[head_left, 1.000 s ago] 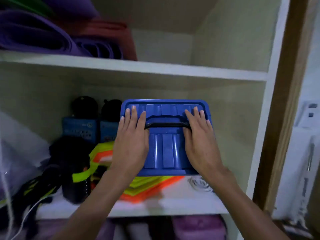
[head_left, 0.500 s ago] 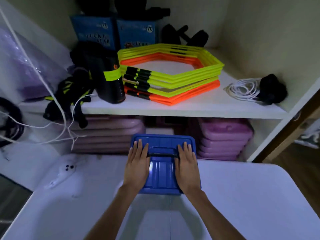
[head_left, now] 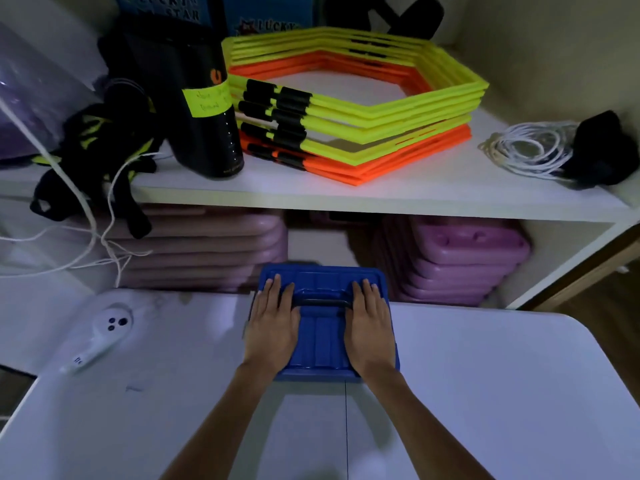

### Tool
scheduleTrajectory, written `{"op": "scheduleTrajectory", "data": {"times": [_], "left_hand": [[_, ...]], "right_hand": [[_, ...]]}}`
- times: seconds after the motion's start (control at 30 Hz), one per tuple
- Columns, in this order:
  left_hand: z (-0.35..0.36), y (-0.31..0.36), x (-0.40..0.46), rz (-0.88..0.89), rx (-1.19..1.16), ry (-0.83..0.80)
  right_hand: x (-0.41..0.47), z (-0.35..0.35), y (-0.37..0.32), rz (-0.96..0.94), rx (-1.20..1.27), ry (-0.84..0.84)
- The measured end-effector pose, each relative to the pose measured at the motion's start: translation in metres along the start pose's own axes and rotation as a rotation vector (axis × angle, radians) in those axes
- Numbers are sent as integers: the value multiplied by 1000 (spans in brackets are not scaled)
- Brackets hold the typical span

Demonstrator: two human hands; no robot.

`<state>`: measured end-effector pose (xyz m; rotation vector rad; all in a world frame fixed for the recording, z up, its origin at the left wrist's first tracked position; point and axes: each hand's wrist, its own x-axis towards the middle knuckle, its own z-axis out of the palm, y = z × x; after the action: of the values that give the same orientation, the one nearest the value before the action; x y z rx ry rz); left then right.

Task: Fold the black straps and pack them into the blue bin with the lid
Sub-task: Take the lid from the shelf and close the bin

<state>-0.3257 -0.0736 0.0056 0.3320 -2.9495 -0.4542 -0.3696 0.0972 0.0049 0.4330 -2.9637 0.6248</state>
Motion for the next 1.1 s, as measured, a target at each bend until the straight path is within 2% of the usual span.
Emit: {"op": "scheduleTrajectory", "data": {"times": [0.17, 0.33, 0.43, 0.5, 0.57, 0.67, 0.73, 0.77, 0.83, 0.93, 1.1], "left_hand": [[-7, 5, 5, -76, -3, -67], [3, 16, 18, -151, 150, 45], [0, 14, 17, -138, 121, 89], [-9, 0, 18, -211, 72, 132], [-15, -22, 21, -401, -60, 12], [-17, -36, 21, -646, -505, -266], [-16, -34, 20, -691, -794, -267], [-14, -32, 19, -688, -843, -225], [-14, -25, 19, -633, -808, -96], [-17, -12, 17, -534, -620, 32], [-15, 10, 12, -507, -272, 7]], "right_hand": [[0, -2, -3, 21, -6, -24], [0, -3, -5, -9, -151, -118], [-1, -1, -4, -9, -163, -116], [-1, -1, -4, -7, -160, -111], [-1, -1, -5, -10, -162, -125], [0, -1, -5, -5, -154, -131], [0, 0, -5, -7, -165, -130], [0, 1, -4, -10, -162, -124], [1, 3, -3, -11, -150, -111], [1, 5, -3, -7, -135, -99], [1, 7, -3, -10, -141, -100]]}}
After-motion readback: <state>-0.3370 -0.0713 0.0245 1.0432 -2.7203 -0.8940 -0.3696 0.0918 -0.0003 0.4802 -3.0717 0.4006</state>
